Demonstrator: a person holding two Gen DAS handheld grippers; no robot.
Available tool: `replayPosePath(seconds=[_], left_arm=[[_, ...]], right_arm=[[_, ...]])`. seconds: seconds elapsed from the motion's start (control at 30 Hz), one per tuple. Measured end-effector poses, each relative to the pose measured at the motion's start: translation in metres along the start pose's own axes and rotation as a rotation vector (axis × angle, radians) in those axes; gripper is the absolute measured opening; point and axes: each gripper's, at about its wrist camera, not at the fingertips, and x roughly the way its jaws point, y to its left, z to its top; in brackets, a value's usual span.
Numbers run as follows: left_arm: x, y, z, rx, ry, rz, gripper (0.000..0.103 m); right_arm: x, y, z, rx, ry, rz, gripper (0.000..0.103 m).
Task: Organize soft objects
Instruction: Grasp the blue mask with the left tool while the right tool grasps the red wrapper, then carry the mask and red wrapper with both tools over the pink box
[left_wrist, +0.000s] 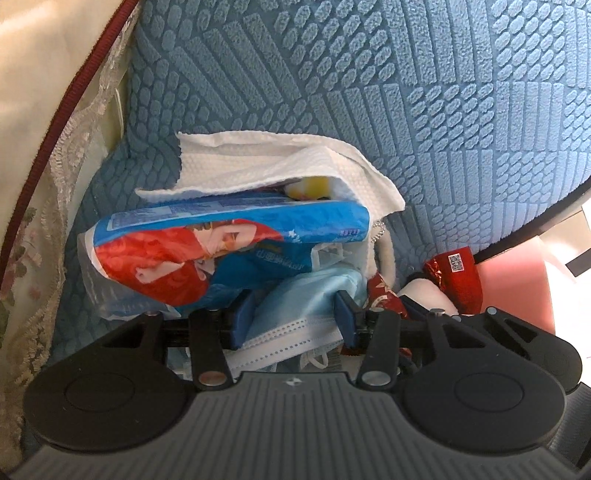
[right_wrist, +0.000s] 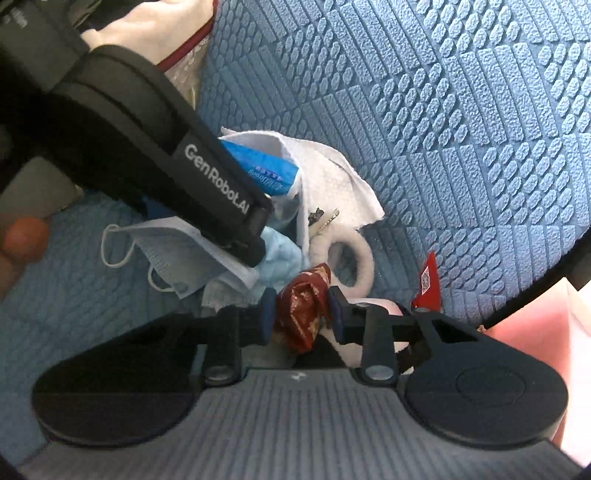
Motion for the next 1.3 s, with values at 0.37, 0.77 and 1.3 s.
replayPosePath(seconds=[0.37, 0.77, 1.3], left_arm=[[0.002, -0.007, -0.005, 0.039, 0.004, -0.015, 0.059], [0.011, -0.025, -0.016, 0.122, -0.024, 0.022, 0.03], [-0.036, -0.028, -0.05, 0.154, -0.126, -0.008, 0.016]], right_arm=[[-0.03, -0.001, -0.003, 0.041, -0.002, 0.036, 0.032], [-0.05, 0.008, -0.013, 0.098, 0.022, 0.073, 0.032], [-0.083, -0.004, -0.016, 0.286, -0.041, 0.042, 0.032]])
